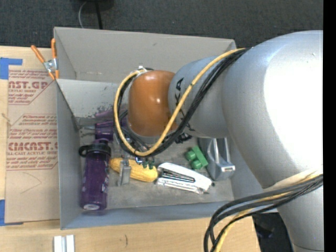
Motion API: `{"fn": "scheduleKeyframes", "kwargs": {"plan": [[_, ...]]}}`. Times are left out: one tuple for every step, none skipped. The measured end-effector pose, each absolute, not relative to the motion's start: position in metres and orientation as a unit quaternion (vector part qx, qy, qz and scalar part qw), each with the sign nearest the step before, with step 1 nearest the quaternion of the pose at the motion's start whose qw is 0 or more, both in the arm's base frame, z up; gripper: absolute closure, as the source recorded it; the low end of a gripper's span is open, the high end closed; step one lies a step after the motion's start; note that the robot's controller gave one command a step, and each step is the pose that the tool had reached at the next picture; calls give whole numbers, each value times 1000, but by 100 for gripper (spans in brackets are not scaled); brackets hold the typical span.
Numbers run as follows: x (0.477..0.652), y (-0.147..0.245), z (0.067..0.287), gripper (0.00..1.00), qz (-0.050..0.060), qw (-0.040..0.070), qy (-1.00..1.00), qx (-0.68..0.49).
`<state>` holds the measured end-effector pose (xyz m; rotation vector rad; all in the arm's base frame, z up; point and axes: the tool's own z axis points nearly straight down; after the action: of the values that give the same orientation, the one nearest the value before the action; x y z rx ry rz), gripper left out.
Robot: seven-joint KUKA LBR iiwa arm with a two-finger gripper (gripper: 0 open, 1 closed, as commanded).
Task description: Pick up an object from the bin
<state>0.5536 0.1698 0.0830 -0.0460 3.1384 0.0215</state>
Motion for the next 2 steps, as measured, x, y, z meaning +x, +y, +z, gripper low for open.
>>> {"fn": "scheduleKeyframes", "kwargs": {"plan": [[557,164,98,100,4,5,1000,-13],[557,164,98,100,4,5,1000,-12]]}}
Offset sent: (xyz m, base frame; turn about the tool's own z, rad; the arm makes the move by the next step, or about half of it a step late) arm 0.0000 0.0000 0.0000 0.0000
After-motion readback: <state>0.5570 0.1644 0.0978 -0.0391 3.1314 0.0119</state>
